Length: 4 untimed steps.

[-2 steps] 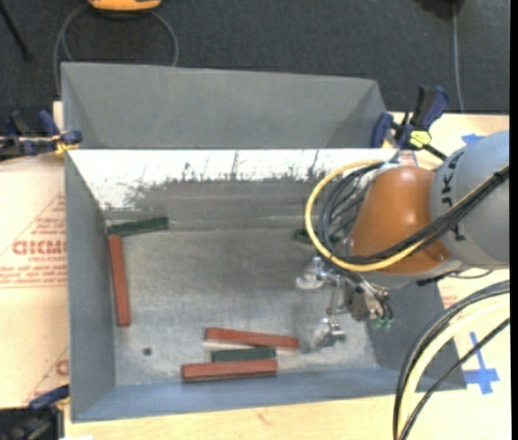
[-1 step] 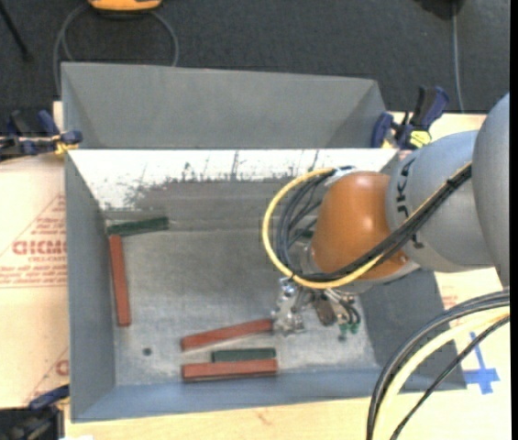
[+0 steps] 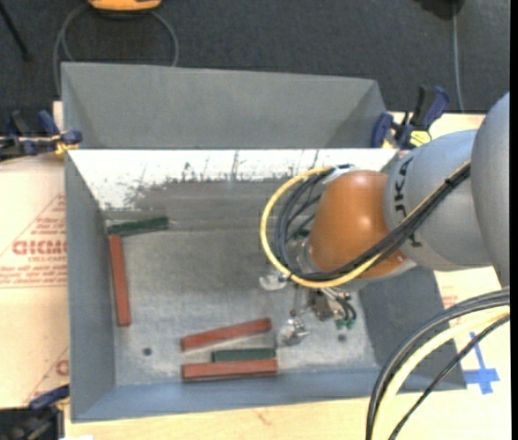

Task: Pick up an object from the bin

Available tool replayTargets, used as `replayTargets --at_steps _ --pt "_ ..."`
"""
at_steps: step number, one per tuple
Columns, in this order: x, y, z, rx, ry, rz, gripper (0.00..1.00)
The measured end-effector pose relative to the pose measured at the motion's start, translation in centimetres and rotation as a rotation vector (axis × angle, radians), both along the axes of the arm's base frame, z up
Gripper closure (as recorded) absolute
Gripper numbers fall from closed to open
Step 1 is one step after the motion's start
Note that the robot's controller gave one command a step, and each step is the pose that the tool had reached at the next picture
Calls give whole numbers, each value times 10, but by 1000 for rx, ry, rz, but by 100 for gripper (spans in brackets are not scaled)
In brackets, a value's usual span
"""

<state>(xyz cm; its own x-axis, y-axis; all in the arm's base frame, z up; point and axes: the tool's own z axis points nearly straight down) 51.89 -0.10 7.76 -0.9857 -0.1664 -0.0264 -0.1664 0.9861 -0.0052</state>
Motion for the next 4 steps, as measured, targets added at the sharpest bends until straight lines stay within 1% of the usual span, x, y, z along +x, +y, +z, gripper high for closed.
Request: replayTargets --at_steps 1,2,3,4 --pt "0 0 0 0 0 1 0" --pt "-29 73 2 -1 20 -66 100" --pt "-29 73 2 -1 20 -65 100" --pt "29 66 193 -1 25 48 100"
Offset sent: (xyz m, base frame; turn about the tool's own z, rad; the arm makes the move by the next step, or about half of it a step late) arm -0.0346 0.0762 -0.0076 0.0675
